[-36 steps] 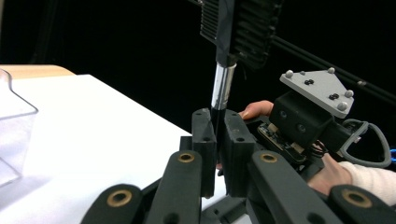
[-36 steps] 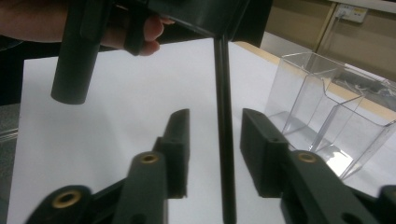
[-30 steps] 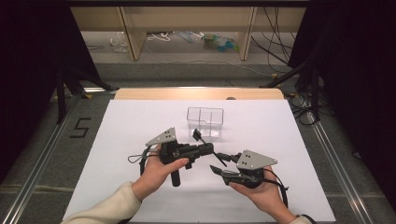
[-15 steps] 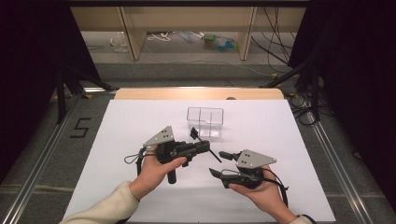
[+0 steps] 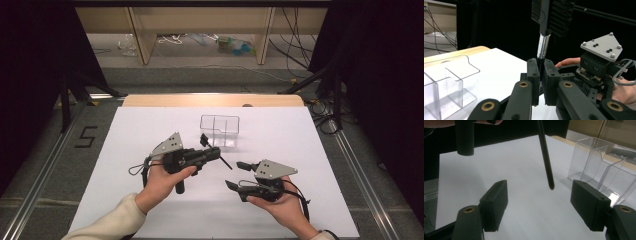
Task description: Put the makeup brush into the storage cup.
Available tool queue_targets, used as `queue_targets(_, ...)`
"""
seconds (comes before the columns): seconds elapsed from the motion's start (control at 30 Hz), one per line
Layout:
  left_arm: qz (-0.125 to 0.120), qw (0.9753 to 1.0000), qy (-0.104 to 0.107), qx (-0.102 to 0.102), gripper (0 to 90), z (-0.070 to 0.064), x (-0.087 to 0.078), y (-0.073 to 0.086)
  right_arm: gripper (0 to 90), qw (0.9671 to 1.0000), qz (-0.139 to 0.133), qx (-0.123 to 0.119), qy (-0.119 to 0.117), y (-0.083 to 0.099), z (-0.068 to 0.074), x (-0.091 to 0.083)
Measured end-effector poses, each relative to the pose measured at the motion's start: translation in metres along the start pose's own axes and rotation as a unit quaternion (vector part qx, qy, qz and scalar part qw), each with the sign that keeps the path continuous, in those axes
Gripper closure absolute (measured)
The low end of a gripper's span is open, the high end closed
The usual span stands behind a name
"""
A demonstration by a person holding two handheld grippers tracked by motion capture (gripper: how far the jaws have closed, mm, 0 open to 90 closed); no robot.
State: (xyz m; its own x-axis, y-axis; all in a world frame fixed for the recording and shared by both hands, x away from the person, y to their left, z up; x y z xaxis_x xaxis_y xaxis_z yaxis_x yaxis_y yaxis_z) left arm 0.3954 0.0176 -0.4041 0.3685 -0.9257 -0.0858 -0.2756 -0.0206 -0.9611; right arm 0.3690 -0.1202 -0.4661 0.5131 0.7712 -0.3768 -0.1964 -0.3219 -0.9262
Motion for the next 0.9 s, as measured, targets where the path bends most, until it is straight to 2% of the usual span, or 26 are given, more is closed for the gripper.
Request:
queue_targets(0.07, -0.001, 0.9999, -0.008, -0.008, 85.2, 0.000, -0.001, 0.000, 30.9, 1.0000, 0.000, 0.000, 0.000, 0.000, 0.000, 0.000)
queue_targets(0.17, 0.000, 0.9999, -0.015, -0.005, 85.2, 0.001, -0.002, -0.002, 30.8, 1.0000, 0.001, 0.000, -0.001, 0.000, 0.000, 0.000)
queue_targets(0.23, 0.001, 0.9999, -0.012, 0.005, 85.2, 0.002, -0.003, -0.002, 30.8, 1.0000, 0.002, -0.001, -0.002, 0.001, 0.000, 0.000)
queue_targets(0.27, 0.001, 0.9999, -0.016, 0.001, 85.2, 0.002, -0.003, -0.002, 30.8, 1.0000, 0.001, -0.002, -0.001, 0.000, 0.000, 0.000)
queue_targets(0.37, 0.003, 0.9997, -0.023, 0.009, 85.2, 0.004, -0.005, -0.002, 30.7, 1.0000, 0.001, -0.001, -0.001, 0.000, 0.000, -0.001)
queue_targets(0.47, 0.004, 0.9995, -0.029, 0.009, 85.2, 0.006, -0.006, -0.003, 30.6, 1.0000, 0.001, -0.001, -0.001, 0.001, 0.000, -0.001)
queue_targets(0.57, 0.005, 0.9993, -0.028, 0.023, 85.2, 0.007, -0.007, -0.005, 30.4, 1.0000, -0.005, -0.001, 0.004, 0.000, -0.001, 0.000)
queue_targets(0.67, 0.006, 0.9991, -0.033, 0.026, 85.2, 0.009, -0.009, -0.006, 30.3, 1.0000, -0.003, -0.001, 0.001, 0.000, -0.001, 0.000)
queue_targets(0.77, 0.004, 0.9988, -0.046, 0.018, 85.2, 0.010, -0.010, -0.007, 30.2, 1.0000, -0.002, 0.001, 0.000, 0.000, -0.001, -0.001)
queue_targets(0.9, 0.007, 0.9983, -0.049, 0.031, 85.2, 0.013, -0.012, -0.008, 30.0, 1.0000, -0.002, 0.002, 0.000, 0.001, -0.001, -0.001)
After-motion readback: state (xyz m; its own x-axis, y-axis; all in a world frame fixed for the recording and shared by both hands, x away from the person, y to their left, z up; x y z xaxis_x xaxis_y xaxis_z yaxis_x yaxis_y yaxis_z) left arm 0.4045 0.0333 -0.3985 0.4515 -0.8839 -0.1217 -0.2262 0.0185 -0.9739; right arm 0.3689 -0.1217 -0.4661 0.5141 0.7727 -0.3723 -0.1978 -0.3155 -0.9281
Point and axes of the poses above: each handheld gripper's, and its own axes: x roughly forward along the jaws, y roughly out of its underside, z roughly to its left, the point moved 8 cm from there along x, roughly forward along the jaws, and after that the axes turned 1 degree about y, right-handed, at the moved point
